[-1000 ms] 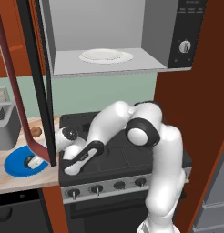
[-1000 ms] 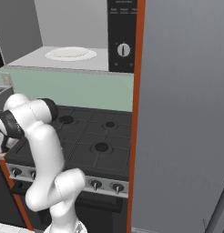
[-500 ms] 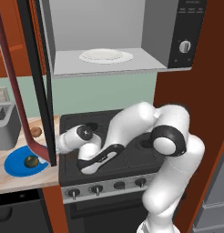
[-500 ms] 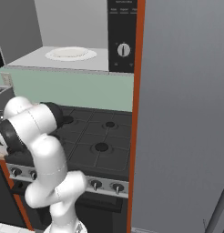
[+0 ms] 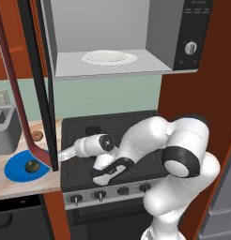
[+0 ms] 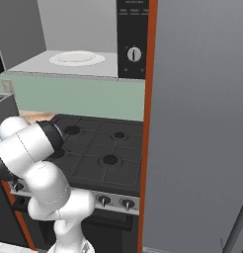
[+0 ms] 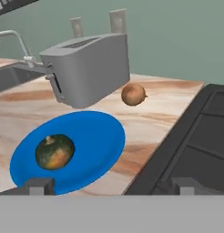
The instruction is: Pick the squash from the microwave and place it on plate located on the counter.
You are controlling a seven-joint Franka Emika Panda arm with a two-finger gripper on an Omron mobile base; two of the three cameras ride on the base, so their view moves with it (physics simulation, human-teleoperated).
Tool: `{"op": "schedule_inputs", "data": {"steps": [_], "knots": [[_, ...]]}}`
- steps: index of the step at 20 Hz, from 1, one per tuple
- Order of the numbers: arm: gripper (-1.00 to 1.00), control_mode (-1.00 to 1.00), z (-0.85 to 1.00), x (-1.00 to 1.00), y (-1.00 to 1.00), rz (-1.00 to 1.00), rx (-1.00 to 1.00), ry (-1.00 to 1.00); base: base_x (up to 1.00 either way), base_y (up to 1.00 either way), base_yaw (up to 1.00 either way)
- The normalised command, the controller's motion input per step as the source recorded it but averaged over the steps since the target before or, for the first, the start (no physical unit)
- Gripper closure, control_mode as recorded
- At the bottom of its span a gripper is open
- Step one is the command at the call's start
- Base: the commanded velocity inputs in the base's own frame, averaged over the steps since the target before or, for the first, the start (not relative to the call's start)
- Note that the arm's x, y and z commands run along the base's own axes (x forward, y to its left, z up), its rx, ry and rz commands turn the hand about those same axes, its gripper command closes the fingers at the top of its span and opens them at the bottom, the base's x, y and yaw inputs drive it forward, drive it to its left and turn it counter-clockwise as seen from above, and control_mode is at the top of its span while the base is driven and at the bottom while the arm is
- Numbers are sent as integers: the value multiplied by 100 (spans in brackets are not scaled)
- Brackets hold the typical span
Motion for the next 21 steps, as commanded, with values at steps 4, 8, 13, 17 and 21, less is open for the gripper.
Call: {"op": "schedule_inputs", "data": {"steps": [4,8,13,17,21], "knots": [[-100,-100,89,91,-60,-5,1,10,0,0,0],[-100,-100,100,84,-52,-5,0,15,0,0,0],[-100,-100,100,57,-45,-4,0,18,0,0,0],[-100,-100,100,45,-46,-8,0,23,0,0,0],[-100,-100,100,40,-45,-13,-3,26,0,0,0]]}}
